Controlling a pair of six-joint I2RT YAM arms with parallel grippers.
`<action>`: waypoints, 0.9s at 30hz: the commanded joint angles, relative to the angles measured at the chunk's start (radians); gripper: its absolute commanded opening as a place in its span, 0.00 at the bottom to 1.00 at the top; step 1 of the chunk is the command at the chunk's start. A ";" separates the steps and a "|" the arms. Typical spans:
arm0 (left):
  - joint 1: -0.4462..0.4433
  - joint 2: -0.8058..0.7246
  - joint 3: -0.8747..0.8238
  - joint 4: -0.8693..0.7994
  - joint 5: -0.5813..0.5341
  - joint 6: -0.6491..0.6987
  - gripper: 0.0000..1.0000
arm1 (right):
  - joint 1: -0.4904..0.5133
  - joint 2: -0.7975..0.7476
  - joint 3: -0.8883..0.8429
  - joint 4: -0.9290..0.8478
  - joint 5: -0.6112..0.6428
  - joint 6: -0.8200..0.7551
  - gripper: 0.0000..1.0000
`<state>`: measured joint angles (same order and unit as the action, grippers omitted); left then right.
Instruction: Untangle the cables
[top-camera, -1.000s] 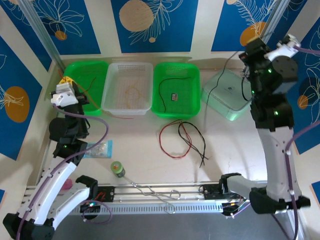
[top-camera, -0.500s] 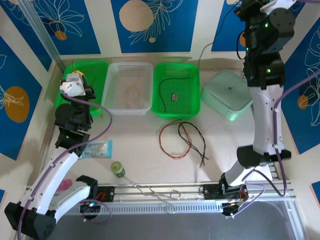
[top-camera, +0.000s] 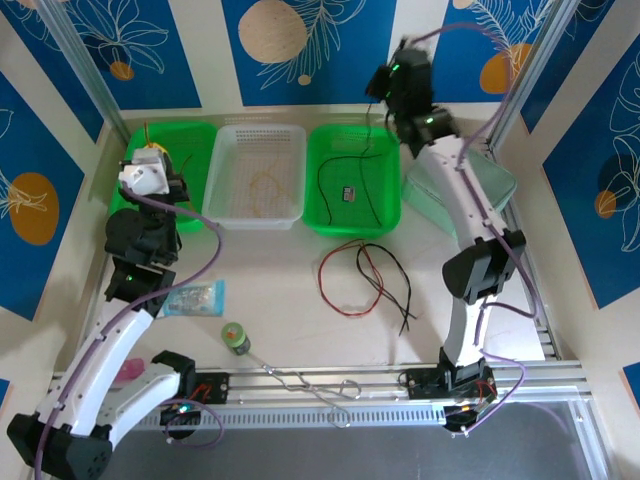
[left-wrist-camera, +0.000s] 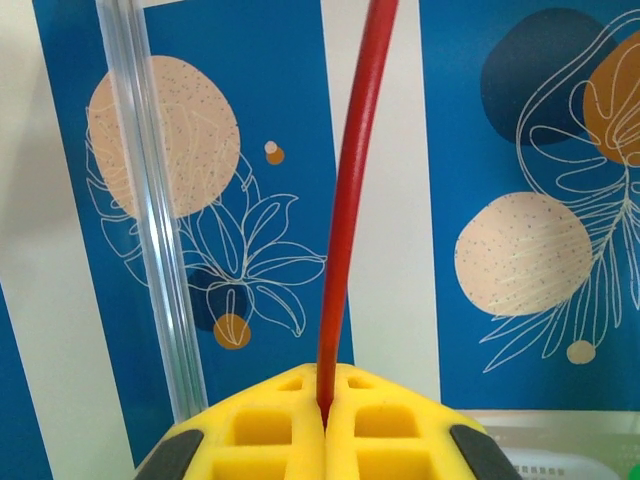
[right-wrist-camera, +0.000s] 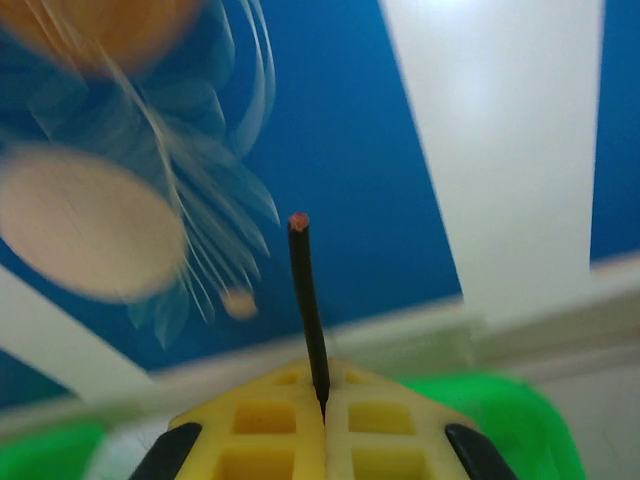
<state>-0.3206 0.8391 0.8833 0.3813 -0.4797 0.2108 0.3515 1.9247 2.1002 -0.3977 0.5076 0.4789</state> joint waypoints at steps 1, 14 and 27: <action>0.014 -0.023 0.023 -0.035 0.041 0.001 0.00 | 0.028 -0.011 -0.175 0.017 0.069 0.031 0.00; 0.015 0.003 0.063 -0.085 0.115 0.042 0.00 | 0.078 0.216 -0.332 -0.230 -0.004 0.119 0.00; 0.014 -0.014 0.102 -0.085 0.116 0.112 0.00 | 0.049 0.216 -0.290 -0.276 -0.099 0.107 0.53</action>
<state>-0.3180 0.8433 0.9646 0.2478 -0.3664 0.2794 0.4152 2.2211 1.7676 -0.6456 0.4416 0.6041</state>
